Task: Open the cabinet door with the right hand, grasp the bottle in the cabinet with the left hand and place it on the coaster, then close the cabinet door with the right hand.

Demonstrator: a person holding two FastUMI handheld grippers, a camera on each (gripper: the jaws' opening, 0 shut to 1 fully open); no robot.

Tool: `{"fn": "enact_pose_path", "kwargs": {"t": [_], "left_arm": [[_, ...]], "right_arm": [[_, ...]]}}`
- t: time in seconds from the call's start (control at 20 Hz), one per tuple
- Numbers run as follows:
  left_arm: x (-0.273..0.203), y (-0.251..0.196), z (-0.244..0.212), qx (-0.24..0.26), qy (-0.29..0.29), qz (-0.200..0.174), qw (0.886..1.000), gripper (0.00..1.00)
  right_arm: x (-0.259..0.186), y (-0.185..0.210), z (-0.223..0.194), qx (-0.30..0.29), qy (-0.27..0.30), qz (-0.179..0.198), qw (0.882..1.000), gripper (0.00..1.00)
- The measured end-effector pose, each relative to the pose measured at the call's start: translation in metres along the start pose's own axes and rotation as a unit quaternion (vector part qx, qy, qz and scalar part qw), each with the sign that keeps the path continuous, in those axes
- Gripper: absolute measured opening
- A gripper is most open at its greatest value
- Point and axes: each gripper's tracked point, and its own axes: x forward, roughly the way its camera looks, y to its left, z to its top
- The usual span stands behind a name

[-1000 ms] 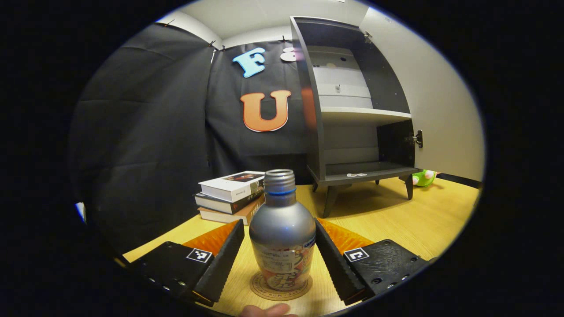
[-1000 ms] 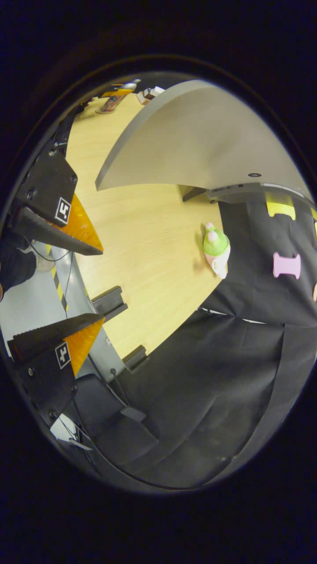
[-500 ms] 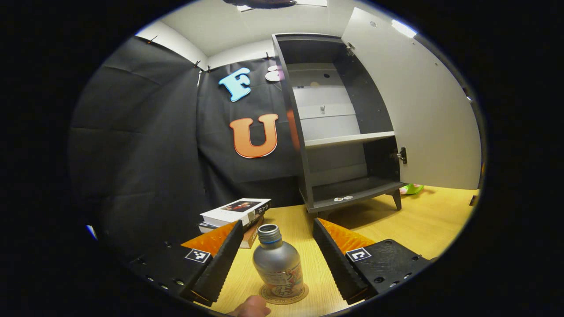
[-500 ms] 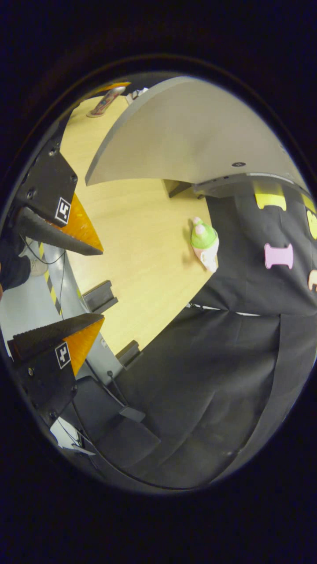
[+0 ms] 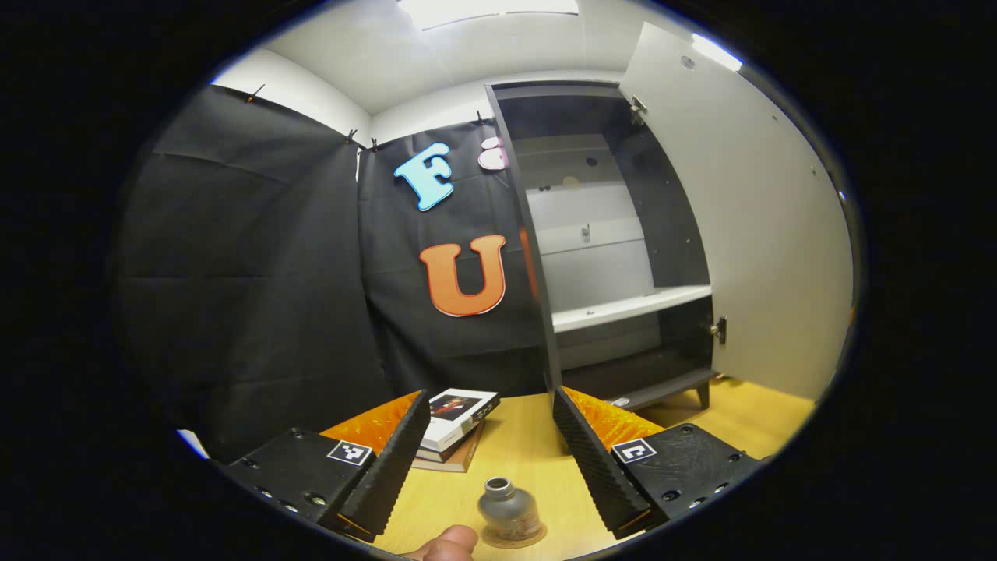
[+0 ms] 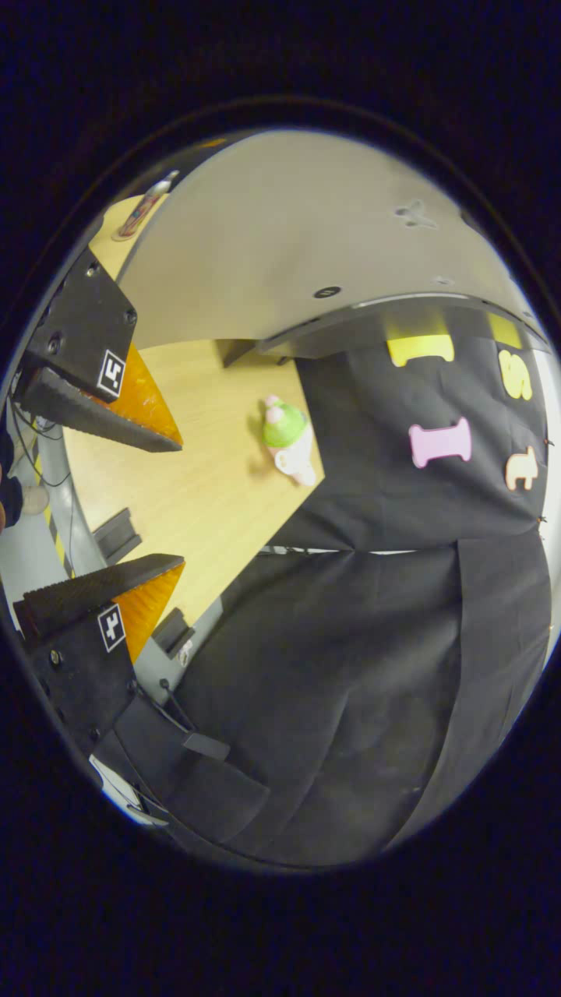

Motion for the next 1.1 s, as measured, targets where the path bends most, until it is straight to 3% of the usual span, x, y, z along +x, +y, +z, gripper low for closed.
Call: {"fn": "enact_pose_path", "kwargs": {"t": [0.15,0.2,0.3,0.35,0.4,0.55,0.7,0.85,0.95,1.1], "left_arm": [[0.014,-0.021,0.03,0.007,0.037,-0.019,0.999,0.96],[0.02,-0.025,0.046,0.011,0.038,-0.02,0.999,0.96],[0.03,-0.044,0.081,0.0,0.026,-0.043,0.999,0.96],[0.036,-0.058,0.092,-0.012,0.028,-0.06,0.998,0.96],[0.038,-0.068,0.101,-0.024,0.035,-0.07,0.997,0.96],[0.048,-0.078,0.129,-0.059,0.037,-0.059,0.996,0.96],[0.05,-0.091,0.14,-0.083,0.038,-0.048,0.995,0.96],[0.052,-0.098,0.139,-0.077,0.039,-0.054,0.995,0.96],[0.052,-0.101,0.135,-0.067,0.043,-0.057,0.995,0.96],[0.051,-0.104,0.133,-0.07,0.045,-0.061,0.995,0.96]], "right_arm": [[-0.001,0.003,0.06,0.039,-0.057,0.018,0.997,0.81],[-0.002,0.005,0.081,0.05,-0.076,0.025,0.996,0.75],[-0.009,0.021,0.119,0.069,-0.097,0.065,0.991,0.79],[-0.014,0.03,0.138,0.068,-0.109,0.081,0.988,0.75],[-0.02,0.033,0.156,0.061,-0.123,0.093,0.986,0.79],[-0.046,0.044,0.203,0.008,-0.174,0.11,0.978,0.81],[-0.072,0.057,0.23,-0.028,-0.219,0.113,0.969,1.0],[-0.096,0.073,0.239,-0.046,-0.241,0.123,0.962,0.97],[-0.101,0.075,0.236,-0.059,-0.244,0.116,0.961,1.0],[-0.094,0.079,0.227,-0.041,-0.223,0.127,0.966,0.96]]}}
